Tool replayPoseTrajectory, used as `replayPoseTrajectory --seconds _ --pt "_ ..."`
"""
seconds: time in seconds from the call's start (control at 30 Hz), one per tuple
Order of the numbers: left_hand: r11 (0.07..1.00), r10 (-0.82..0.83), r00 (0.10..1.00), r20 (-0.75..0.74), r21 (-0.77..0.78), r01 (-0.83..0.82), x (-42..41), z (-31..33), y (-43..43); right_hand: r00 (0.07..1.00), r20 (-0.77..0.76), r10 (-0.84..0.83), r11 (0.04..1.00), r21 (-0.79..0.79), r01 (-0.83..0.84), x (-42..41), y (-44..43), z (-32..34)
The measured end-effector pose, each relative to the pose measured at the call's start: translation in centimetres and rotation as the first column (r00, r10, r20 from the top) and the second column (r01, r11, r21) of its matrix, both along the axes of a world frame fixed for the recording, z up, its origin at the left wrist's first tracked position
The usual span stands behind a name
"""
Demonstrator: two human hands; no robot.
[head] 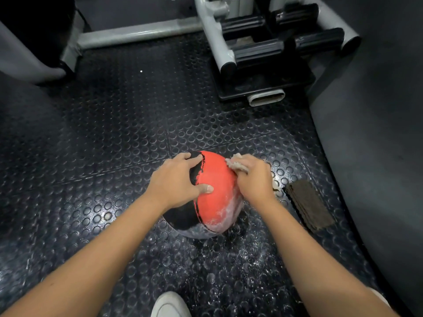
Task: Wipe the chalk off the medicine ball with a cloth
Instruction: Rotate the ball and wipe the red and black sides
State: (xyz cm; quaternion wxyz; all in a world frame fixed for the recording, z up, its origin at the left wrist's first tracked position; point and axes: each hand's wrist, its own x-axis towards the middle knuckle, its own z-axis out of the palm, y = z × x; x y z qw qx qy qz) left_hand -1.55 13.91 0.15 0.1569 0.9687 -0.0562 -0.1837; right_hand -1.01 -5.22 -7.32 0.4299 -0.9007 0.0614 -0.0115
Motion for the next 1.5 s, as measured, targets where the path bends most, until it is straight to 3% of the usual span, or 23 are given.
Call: replayPoseTrajectory --seconds 0.1,0.33,0.57,0.8,1.03,1.3,1.5 --pt "1.000 0.019 1.000 -0.024 -0.020 -0.020 0.4 -0.1 0.6 0.987 0.135 0.085 0.996 0.028 -0.089 -3.5 0.8 1.2" --pt "0.999 -0.015 1.000 0.018 0.031 0.014 0.2 -0.3 0.2 0.999 0.052 -0.014 1.000 0.006 0.014 0.8 -0.7 -0.3" --pt "0.999 0.000 1.000 0.011 0.037 0.000 1.5 -0.5 0.0 0.982 0.188 -0.017 0.994 0.109 -0.004 -4.8 1.2 0.1" --pt "0.993 -0.116 0.985 -0.130 0.023 0.119 2.9 -0.1 0.1 0.992 0.062 -0.114 0.993 0.050 0.111 1.2 -1.3 -0.3" --pt "0.999 -0.045 0.993 -0.111 -0.035 0.041 3.2 -0.5 0.5 0.986 0.129 -0.106 0.970 0.233 0.073 -5.1 0.8 0.2" --pt "1.000 0.009 0.998 -0.057 0.016 -0.008 2.3 -0.4 -0.5 0.970 0.058 -0.237 0.964 0.140 0.227 0.4 -0.4 -0.5" --pt "0.998 0.063 0.996 -0.066 0.003 -0.063 2.3 -0.6 -0.2 0.972 0.159 -0.175 0.972 0.184 0.145 -6.3 2.0 0.4"
